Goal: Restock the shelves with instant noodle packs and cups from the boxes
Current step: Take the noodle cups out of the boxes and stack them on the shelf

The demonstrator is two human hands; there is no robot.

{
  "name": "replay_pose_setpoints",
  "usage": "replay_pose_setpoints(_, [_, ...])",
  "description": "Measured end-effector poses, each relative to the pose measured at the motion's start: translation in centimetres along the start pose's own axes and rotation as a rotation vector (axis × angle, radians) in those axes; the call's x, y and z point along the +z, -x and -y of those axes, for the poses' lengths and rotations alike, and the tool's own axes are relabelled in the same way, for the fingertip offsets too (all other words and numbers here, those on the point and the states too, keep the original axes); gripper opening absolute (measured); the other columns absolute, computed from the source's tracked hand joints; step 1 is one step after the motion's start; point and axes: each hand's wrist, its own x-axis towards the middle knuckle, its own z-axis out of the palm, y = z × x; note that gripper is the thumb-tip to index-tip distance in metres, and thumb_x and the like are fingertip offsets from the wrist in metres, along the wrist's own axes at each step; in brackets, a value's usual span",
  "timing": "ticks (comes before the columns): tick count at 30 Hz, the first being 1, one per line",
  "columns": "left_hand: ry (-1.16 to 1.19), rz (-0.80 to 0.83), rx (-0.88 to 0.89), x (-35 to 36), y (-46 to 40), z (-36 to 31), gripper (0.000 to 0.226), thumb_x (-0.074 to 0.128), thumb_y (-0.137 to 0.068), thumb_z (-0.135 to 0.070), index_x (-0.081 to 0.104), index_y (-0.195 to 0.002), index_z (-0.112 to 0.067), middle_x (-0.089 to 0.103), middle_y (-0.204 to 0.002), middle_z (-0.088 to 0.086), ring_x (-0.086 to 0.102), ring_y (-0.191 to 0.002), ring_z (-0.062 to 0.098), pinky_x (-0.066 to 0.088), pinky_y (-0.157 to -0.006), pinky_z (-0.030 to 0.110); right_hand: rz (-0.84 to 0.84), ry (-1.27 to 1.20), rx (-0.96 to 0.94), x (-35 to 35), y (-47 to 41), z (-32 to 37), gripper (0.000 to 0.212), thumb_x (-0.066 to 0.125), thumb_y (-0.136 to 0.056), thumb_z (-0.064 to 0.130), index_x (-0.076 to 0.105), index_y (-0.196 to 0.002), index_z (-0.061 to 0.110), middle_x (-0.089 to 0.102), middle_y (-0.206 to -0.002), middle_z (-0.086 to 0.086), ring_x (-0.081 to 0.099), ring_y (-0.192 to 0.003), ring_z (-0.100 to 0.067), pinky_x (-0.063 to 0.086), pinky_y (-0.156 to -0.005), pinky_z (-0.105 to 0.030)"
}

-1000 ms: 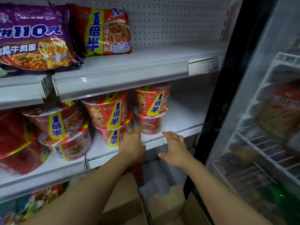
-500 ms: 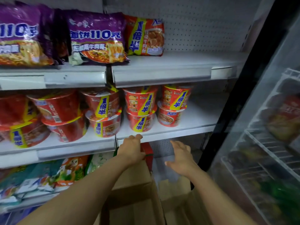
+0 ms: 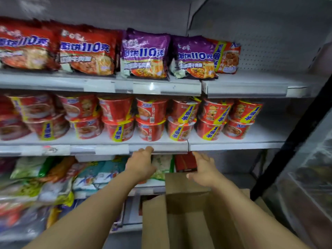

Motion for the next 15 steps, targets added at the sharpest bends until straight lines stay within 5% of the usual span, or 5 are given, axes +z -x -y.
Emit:
replay_pose_setpoints(11, [0.013,-0.084,-0.248,-9.8,12.1,18.9,0.066,0.069,-0.082,-0.034,0.04,-0.139,-0.016,0.054,-0.133,0.013,0.051,-0.121,0.032,0.044,-0.098,0.039,0.099,0.046,-0.23,7.8,3.7,19.6,0.088,0.066,-0.086,0.036,0.01,-0.152,0.019,0.012,-0.158,-0.005,0.008,-0.144,-0.031,0.019,-0.115,-0.036])
replay_pose_setpoints(15, [0.011,-0.156,-0.346,-12.9,15.3,23.6,0.061,0.067,-0.083,-0.031,0.041,-0.135,-0.014,0.059,-0.123,0.014,0.056,-0.113,0.032,0.047,-0.089,0.037,0.125,0.079,-0.338,10.1,4.5,25.9,0.082,0.066,-0.086,0.037,0.017,-0.148,0.014,0.024,-0.15,-0.009,0.019,-0.137,-0.032,0.027,-0.109,-0.036])
